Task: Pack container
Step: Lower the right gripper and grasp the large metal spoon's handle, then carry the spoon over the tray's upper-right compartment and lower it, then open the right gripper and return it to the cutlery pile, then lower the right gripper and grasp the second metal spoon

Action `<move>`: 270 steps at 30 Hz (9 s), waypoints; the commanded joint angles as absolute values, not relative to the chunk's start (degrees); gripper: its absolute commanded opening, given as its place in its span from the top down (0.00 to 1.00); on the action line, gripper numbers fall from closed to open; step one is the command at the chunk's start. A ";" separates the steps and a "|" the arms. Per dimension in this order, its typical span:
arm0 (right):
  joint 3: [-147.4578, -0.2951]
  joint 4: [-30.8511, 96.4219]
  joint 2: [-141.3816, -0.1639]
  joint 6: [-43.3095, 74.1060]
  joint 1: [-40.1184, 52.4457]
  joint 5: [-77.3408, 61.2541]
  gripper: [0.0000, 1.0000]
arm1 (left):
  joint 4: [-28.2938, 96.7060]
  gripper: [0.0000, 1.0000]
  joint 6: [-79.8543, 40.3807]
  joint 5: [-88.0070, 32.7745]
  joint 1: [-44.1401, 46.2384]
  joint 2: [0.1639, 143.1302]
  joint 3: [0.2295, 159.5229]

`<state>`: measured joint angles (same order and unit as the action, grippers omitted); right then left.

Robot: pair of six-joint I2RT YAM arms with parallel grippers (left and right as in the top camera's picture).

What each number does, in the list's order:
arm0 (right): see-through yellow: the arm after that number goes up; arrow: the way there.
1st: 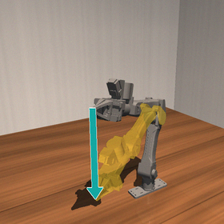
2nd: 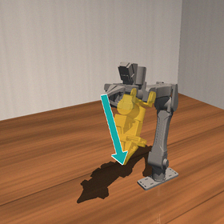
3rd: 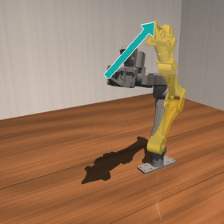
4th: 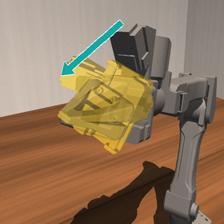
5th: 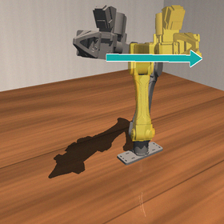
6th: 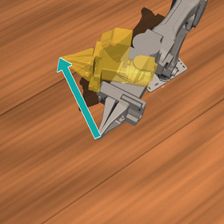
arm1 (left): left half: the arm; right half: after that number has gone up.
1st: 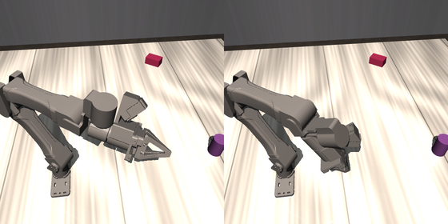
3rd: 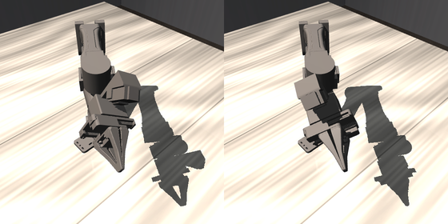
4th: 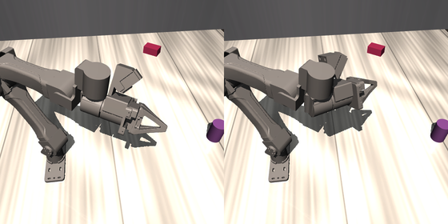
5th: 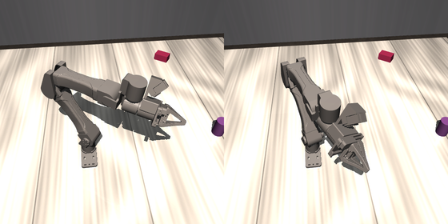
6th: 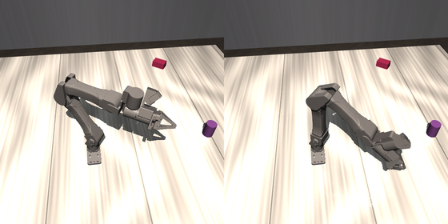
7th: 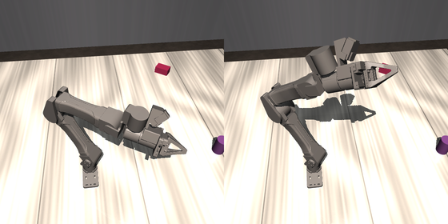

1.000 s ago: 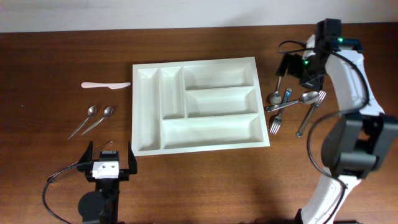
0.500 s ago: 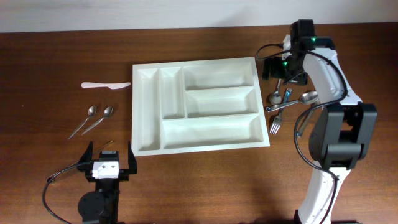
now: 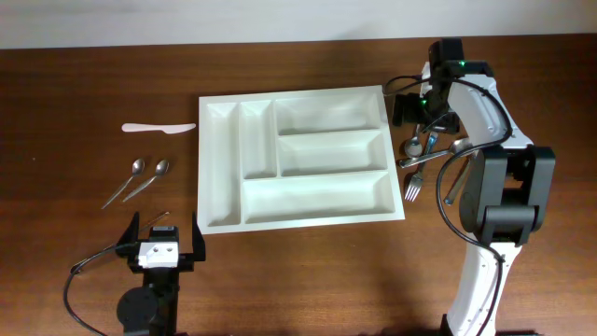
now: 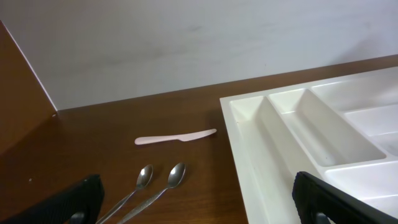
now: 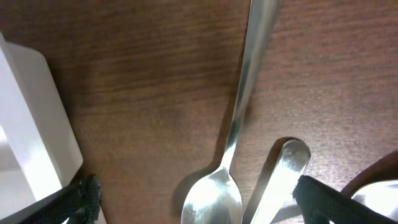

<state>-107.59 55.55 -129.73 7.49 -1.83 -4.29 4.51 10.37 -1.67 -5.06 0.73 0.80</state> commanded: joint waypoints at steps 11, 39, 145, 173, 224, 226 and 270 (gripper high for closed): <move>-108.60 53.34 -134.45 10.94 -2.00 -2.92 0.10 | 4.60 0.01 9.72 -2.11 -5.41 0.30 0.54; -108.53 52.49 -135.48 15.97 -2.00 0.62 0.53 | 4.60 0.01 9.72 -2.11 -5.41 0.30 0.54; -119.42 48.49 -135.52 -56.75 18.59 -9.72 0.96 | 4.60 0.01 9.72 -2.13 -5.41 0.30 0.54; -132.25 54.35 -134.06 -17.93 16.38 -9.91 0.29 | 4.60 0.01 9.72 -2.11 -5.41 0.30 0.54; -119.09 80.77 -133.56 65.52 -0.05 7.22 0.16 | 4.60 0.01 9.72 -2.11 -5.41 0.30 0.54; -118.76 79.96 -133.56 65.52 -0.05 7.14 0.16 | 4.60 0.01 9.72 -2.11 -5.41 0.30 0.54; -113.40 70.63 -133.38 62.26 -2.55 11.77 0.15 | 4.60 0.01 9.72 -2.11 -5.41 0.30 0.54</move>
<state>-113.86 70.81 -135.06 59.27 -1.96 12.56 4.51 10.37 -1.67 -5.06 0.73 0.80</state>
